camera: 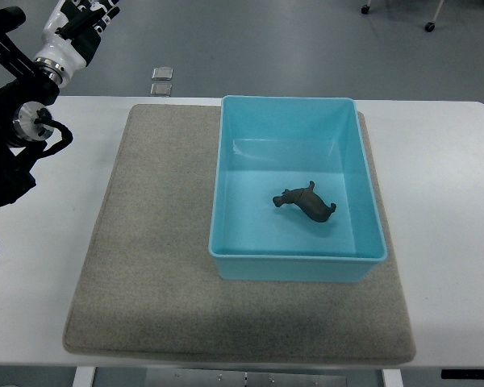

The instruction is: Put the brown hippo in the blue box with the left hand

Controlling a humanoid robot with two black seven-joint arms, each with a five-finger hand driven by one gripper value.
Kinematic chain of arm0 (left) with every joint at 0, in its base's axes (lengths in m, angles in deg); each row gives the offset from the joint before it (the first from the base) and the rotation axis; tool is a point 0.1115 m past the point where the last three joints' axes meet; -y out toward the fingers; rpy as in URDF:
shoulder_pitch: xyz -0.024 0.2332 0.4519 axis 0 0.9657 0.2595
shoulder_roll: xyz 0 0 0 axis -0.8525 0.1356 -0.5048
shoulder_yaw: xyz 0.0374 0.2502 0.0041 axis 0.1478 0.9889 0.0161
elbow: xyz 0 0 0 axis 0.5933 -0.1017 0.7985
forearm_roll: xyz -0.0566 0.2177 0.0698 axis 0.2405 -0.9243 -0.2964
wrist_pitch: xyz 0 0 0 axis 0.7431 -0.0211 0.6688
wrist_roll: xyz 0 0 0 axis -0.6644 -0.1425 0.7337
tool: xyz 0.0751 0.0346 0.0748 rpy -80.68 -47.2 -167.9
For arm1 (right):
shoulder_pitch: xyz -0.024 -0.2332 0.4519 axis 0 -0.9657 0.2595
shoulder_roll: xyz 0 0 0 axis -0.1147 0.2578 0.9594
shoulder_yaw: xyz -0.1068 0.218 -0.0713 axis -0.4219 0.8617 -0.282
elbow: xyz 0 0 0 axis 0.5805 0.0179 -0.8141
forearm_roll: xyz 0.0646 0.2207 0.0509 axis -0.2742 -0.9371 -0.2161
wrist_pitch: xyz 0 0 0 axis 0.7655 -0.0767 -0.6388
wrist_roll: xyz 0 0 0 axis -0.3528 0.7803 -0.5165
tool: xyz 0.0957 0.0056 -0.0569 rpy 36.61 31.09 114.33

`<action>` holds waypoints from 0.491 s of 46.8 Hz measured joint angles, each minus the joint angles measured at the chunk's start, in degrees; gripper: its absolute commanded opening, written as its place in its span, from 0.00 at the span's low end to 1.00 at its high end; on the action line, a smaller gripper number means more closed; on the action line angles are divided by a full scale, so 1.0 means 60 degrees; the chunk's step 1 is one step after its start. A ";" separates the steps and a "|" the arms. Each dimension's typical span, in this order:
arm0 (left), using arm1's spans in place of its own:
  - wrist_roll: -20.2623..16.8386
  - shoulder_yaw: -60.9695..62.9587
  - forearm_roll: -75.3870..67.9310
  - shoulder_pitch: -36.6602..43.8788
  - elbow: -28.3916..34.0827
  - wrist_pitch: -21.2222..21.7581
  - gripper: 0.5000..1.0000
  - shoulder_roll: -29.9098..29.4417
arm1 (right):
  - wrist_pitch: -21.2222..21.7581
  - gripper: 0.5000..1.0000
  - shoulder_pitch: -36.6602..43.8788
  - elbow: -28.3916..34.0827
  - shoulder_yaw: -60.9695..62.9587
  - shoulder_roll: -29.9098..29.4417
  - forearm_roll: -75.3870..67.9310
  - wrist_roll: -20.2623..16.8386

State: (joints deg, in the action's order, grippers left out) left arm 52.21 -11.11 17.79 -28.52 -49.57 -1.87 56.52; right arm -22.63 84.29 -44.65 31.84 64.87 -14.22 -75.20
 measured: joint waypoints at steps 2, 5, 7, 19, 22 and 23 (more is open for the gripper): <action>0.0086 0.0004 0.0175 0.0061 0.0000 0.0104 0.99 -0.0001 | -0.0001 0.87 0.0000 0.0000 0.0000 0.0000 0.0000 0.0000; 0.0130 -0.0007 0.0242 0.0149 -0.0018 0.0212 0.99 -0.0001 | -0.0002 0.87 0.0000 0.0000 0.0000 0.0000 0.0000 0.0000; 0.0134 -0.0020 0.0256 0.0181 -0.0025 0.0244 0.99 0.0000 | -0.0004 0.87 0.0000 0.0006 0.0000 0.0000 0.0000 0.0000; 0.0254 -0.0210 0.0423 0.0236 -0.0005 0.0469 0.99 0.0016 | -0.0004 0.87 0.0000 0.0001 0.0000 0.0000 0.0000 0.0000; 0.0569 -0.0210 0.0707 0.0260 -0.0004 0.0623 0.99 0.0017 | -0.0004 0.87 0.0000 0.0002 0.0000 0.0000 0.0000 0.0000; 0.0668 -0.0210 0.0811 0.0263 -0.0004 0.0682 0.99 0.0017 | -0.0004 0.87 0.0000 0.0002 0.0000 0.0000 0.0000 0.0000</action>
State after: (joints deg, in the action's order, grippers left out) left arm 56.22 -12.37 22.65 -26.94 -49.59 2.22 56.62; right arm -22.66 84.29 -44.64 31.84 64.87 -14.22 -75.20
